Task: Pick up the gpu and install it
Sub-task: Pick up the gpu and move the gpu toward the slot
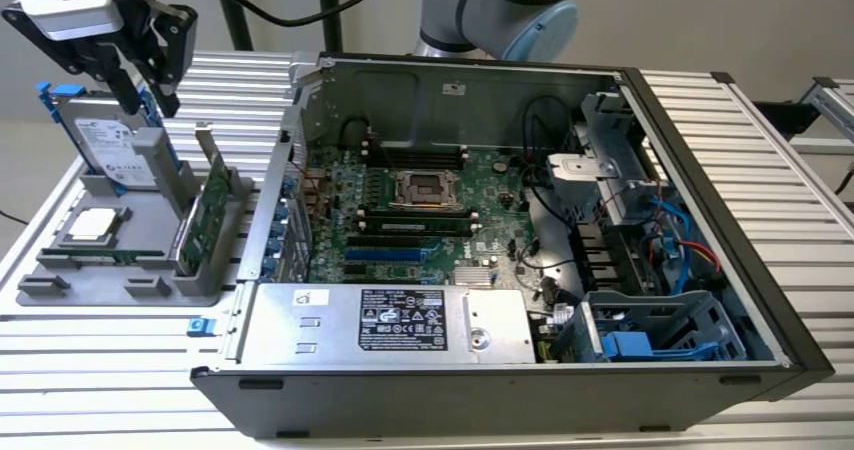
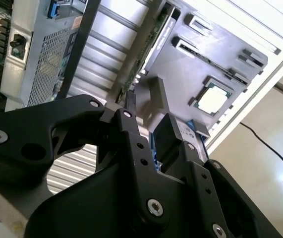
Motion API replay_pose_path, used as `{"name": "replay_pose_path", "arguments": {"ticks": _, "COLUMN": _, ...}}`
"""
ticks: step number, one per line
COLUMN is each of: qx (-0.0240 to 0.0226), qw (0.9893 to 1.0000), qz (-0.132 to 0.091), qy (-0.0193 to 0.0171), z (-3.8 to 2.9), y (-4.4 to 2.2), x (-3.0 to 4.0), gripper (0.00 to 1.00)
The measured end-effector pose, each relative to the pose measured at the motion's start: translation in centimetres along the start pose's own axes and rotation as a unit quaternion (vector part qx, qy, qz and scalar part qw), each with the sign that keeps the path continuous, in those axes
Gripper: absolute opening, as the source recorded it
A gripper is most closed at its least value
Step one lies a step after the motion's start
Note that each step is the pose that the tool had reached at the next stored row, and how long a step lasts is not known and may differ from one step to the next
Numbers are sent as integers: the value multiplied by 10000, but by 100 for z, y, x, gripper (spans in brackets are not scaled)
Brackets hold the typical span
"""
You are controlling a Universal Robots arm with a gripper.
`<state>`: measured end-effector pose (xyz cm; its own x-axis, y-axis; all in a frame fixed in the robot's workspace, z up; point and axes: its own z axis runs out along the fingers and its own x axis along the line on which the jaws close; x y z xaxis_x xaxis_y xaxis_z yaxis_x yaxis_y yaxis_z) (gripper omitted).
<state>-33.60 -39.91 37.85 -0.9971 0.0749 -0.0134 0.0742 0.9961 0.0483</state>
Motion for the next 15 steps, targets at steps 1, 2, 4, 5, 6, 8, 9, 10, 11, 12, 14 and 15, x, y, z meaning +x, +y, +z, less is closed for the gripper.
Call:
{"name": "replay_pose_path", "arguments": {"ticks": 1, "qx": 0, "qw": 10000, "qz": 0, "qy": 0, "z": 6, "y": 0, "x": 0, "gripper": 100}}
{"name": "replay_pose_path", "arguments": {"ticks": 2, "qx": 0, "qw": 10000, "qz": 0, "qy": 0, "z": 12, "y": -1, "x": 0, "gripper": 100}}
{"name": "replay_pose_path", "arguments": {"ticks": 4, "qx": 0, "qw": 10000, "qz": 0, "qy": 0, "z": 24, "y": -1, "x": 0, "gripper": 100}}
{"name": "replay_pose_path", "arguments": {"ticks": 5, "qx": 0, "qw": 10000, "qz": 0, "qy": 0, "z": 30, "y": -1, "x": 0, "gripper": 100}}
{"name": "replay_pose_path", "arguments": {"ticks": 6, "qx": 0, "qw": 10000, "qz": 0, "qy": 0, "z": 37, "y": -2, "x": 0, "gripper": 100}}
{"name": "replay_pose_path", "arguments": {"ticks": 8, "qx": 0, "qw": 10000, "qz": 0, "qy": 0, "z": 49, "y": -2, "x": 1, "gripper": 100}}
{"name": "replay_pose_path", "arguments": {"ticks": 9, "qx": 0, "qw": 10000, "qz": 0, "qy": 0, "z": 56, "y": -3, "x": 1, "gripper": 100}}
{"name": "replay_pose_path", "arguments": {"ticks": 10, "qx": 0, "qw": 10000, "qz": 0, "qy": 0, "z": 61, "y": -3, "x": 1, "gripper": 100}}
{"name": "replay_pose_path", "arguments": {"ticks": 11, "qx": 0, "qw": 10000, "qz": 0, "qy": 0, "z": 67, "y": -3, "x": 1, "gripper": 100}}
{"name": "replay_pose_path", "arguments": {"ticks": 12, "qx": 0, "qw": 10000, "qz": 0, "qy": 0, "z": 73, "y": -4, "x": 1, "gripper": 100}}
{"name": "replay_pose_path", "arguments": {"ticks": 14, "qx": 0, "qw": 10000, "qz": 0, "qy": 0, "z": 84, "y": -4, "x": 1, "gripper": 100}}
{"name": "replay_pose_path", "arguments": {"ticks": 15, "qx": 0, "qw": 10000, "qz": 0, "qy": 0, "z": 90, "y": -4, "x": 1, "gripper": 100}}
